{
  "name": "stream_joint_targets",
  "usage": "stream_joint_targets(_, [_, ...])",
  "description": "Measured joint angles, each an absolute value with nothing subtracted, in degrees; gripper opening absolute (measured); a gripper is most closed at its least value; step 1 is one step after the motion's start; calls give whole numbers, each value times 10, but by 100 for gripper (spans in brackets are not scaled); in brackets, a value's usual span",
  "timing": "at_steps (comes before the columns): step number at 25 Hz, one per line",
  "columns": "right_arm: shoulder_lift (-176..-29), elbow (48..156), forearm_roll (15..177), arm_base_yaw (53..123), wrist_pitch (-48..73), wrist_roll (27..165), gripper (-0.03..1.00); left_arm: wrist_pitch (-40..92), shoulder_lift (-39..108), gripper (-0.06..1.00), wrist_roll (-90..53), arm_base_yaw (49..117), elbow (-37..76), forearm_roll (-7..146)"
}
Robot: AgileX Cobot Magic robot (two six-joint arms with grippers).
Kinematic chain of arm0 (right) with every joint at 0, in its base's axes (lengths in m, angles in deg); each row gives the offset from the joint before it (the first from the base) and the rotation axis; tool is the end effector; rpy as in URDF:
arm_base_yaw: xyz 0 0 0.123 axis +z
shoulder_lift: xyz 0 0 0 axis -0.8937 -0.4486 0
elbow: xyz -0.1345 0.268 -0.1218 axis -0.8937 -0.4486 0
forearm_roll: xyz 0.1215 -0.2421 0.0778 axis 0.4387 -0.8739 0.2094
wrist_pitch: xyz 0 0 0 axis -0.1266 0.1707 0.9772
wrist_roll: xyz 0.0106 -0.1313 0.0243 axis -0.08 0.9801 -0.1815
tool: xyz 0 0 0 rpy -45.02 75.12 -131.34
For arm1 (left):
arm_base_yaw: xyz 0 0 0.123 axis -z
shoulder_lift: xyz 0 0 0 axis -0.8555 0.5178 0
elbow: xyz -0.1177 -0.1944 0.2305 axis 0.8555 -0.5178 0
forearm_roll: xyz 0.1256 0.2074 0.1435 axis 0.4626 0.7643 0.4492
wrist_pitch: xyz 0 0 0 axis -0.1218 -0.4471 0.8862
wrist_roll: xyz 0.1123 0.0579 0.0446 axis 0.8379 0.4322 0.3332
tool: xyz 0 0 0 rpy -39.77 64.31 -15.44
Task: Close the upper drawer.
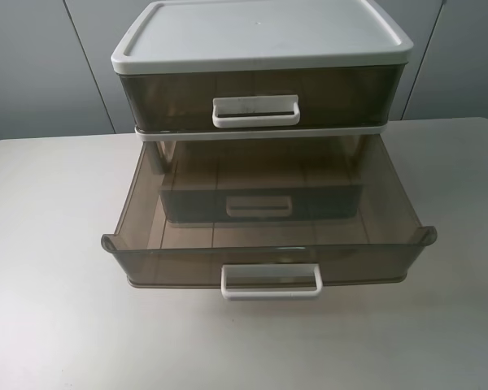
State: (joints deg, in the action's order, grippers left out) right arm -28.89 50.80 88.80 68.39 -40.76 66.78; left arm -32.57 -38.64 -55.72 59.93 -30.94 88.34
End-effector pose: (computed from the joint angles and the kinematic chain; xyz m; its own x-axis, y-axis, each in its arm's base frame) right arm 0.0184 0.0035 0.2707 -0.4818 0.0719 -0.8733 -0.0453 0.9933 0.1068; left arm 0.0178 0.0114 0.2734 -0.4672 0.0062 -0.8841 -0.0591 0.9975 0.0382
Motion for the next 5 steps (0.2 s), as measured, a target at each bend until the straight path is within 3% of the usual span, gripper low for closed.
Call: stream_joint_targets(5, [-289,508,888,684,-408,665,63,-326,-386,74,-557,599,-309,883])
